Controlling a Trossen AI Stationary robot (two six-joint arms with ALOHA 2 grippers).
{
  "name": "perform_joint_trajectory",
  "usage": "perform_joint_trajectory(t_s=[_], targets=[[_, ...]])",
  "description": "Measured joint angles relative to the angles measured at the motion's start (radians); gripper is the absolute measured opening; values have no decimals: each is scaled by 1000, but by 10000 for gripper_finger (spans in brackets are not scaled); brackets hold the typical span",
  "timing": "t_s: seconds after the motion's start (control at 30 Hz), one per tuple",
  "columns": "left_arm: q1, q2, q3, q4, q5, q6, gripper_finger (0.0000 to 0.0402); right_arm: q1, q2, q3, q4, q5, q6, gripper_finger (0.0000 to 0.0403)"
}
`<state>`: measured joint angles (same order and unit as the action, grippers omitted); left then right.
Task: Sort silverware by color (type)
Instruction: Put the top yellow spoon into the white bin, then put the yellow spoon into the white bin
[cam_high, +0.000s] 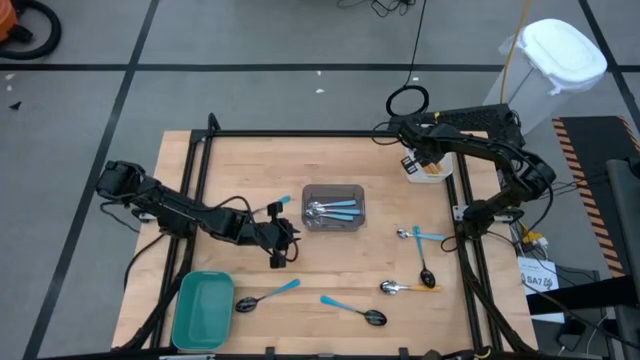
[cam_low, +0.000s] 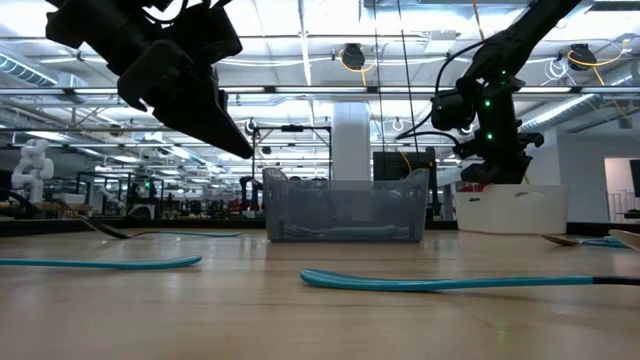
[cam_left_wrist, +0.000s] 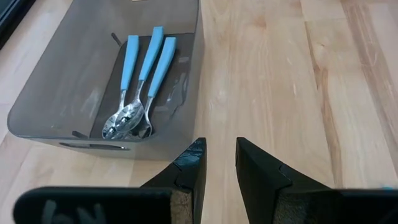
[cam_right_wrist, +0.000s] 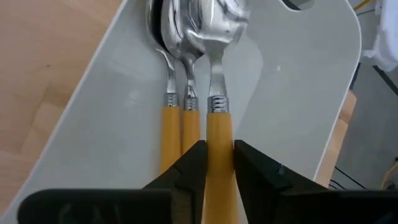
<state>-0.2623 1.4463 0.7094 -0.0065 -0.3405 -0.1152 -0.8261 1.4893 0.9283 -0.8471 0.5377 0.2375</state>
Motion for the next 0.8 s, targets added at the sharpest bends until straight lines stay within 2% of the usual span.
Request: perform_joint_trajectory(t_s=[0.27,0.47,0.7,0.8], targets=[[-16,0,0,-3,0,-11,88,0,0,0,0,-15,3,81],[-16,0,0,-7,0,-13,88,16,-21,0,-21,-14,18,103],[-15,0,0,-6,0,-14,88,94,-183,-1,-27,-19,26,125],[-12,0,0,-5,0,-13,88,150,-275,-1,-31,-74,49,127]])
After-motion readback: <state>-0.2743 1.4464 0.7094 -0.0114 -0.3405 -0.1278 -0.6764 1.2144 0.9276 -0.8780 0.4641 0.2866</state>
